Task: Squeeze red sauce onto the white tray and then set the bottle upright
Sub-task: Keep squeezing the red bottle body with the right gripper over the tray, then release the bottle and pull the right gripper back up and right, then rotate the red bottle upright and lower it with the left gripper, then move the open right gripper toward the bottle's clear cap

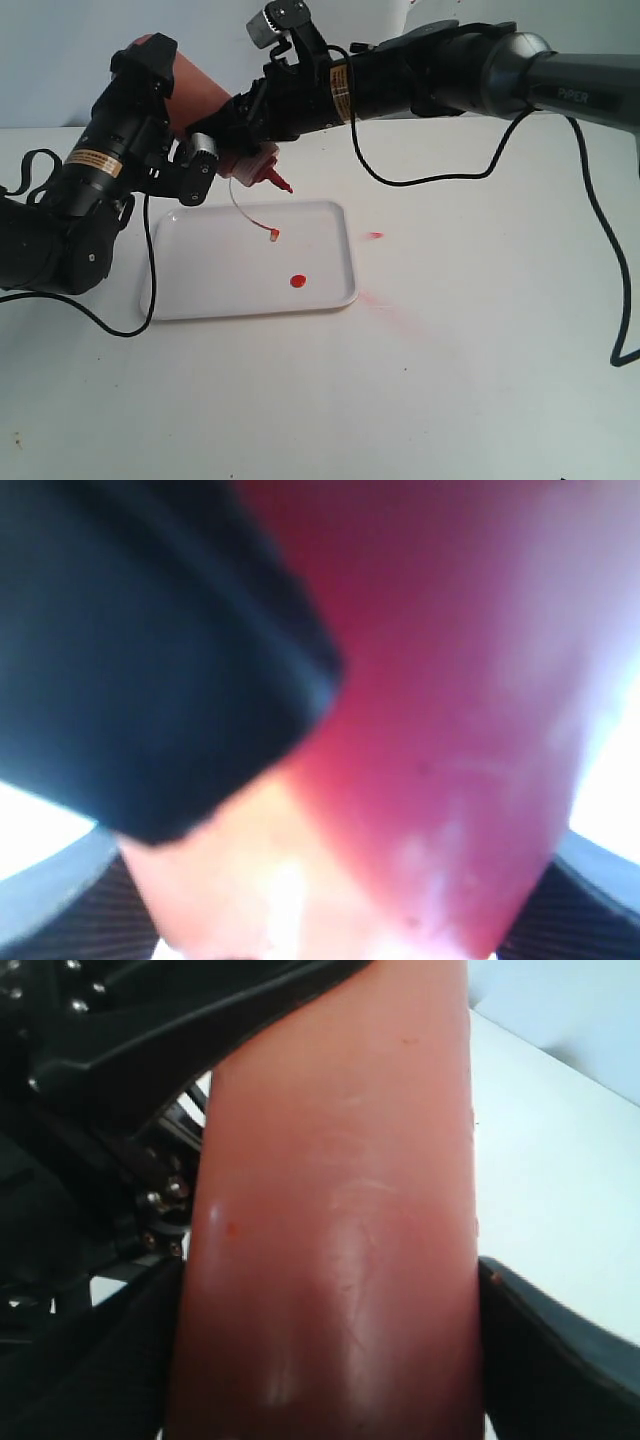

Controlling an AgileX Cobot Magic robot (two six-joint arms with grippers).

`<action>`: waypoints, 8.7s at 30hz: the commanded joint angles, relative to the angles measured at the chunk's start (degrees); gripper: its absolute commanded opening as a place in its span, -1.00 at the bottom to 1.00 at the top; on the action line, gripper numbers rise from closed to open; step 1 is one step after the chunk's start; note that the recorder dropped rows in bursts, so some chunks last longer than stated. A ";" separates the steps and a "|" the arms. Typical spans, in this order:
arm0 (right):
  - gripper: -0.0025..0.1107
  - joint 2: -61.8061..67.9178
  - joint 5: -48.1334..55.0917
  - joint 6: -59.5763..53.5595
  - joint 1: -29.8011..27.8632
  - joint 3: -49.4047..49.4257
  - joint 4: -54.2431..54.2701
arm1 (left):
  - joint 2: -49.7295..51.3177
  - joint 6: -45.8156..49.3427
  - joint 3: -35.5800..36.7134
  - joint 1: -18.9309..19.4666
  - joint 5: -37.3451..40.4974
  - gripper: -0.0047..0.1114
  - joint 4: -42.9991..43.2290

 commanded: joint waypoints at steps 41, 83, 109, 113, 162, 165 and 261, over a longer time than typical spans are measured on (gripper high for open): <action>0.90 -0.02 -2.33 1.44 0.12 -0.29 0.07 | -1.12 -1.07 -0.35 -0.33 -3.60 -0.92 -0.69; 0.42 -1.69 -11.44 8.00 -7.17 -0.29 0.07 | -1.12 -1.07 -0.35 -0.33 -3.60 -0.92 -0.69; 0.88 -3.87 -19.51 13.58 -14.58 -0.29 0.07 | -1.12 -6.92 -0.35 -0.33 -2.26 -0.92 -9.57; 0.69 -3.87 -22.19 13.79 -16.30 -0.29 0.07 | -1.12 -12.36 0.46 -0.33 -2.26 -0.92 -10.28; -0.96 -4.11 4.94 -11.66 -19.86 17.96 3.29 | -1.12 -116.83 21.87 -0.33 -3.60 -0.92 32.55; -0.96 -4.11 2.59 -17.74 -19.86 20.82 9.71 | -1.12 -119.56 21.87 -0.33 -3.60 -0.92 38.96; 0.90 -47.82 -6.45 -69.12 9.82 88.25 64.52 | -1.12 -135.60 24.91 8.39 -3.60 -0.92 82.90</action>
